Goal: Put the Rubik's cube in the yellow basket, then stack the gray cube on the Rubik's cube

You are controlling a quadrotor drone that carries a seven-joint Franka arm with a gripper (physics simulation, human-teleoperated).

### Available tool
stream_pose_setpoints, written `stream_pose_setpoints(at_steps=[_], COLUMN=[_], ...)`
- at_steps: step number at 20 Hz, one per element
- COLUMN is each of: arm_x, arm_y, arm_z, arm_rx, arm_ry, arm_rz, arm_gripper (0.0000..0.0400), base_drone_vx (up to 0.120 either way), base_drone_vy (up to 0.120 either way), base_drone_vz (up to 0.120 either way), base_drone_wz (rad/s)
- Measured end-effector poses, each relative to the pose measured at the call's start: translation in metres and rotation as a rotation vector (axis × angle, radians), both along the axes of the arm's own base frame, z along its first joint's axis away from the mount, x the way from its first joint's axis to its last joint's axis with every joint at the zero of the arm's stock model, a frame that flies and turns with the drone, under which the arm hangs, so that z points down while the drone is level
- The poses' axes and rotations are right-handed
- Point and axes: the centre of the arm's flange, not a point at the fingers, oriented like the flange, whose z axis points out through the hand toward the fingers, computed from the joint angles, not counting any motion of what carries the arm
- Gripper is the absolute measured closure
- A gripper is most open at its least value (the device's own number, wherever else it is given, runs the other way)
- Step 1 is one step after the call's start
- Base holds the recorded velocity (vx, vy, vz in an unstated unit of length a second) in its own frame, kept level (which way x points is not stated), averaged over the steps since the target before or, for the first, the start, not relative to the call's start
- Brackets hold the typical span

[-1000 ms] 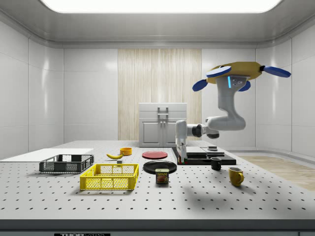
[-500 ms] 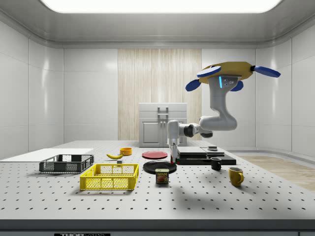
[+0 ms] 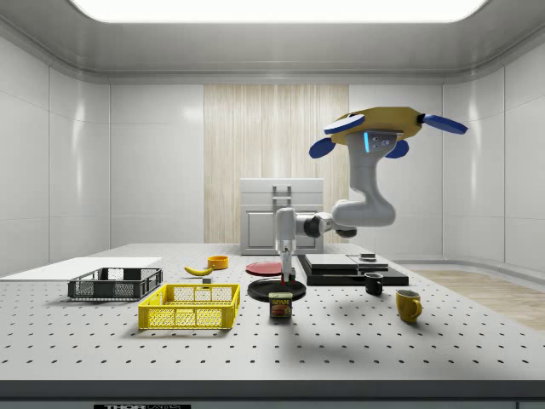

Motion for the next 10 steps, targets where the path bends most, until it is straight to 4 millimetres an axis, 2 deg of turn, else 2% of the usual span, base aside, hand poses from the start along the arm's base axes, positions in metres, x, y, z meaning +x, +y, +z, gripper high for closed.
stream_pose_setpoints(at_steps=[10], arm_x=[0.0], arm_y=[0.0], arm_z=[0.0], arm_rx=[0.0], arm_ry=[0.0], arm_rz=[0.0], arm_gripper=[0.0075], base_drone_vx=[0.12], base_drone_vy=[0.0], base_drone_vz=[0.0], base_drone_wz=[0.0])
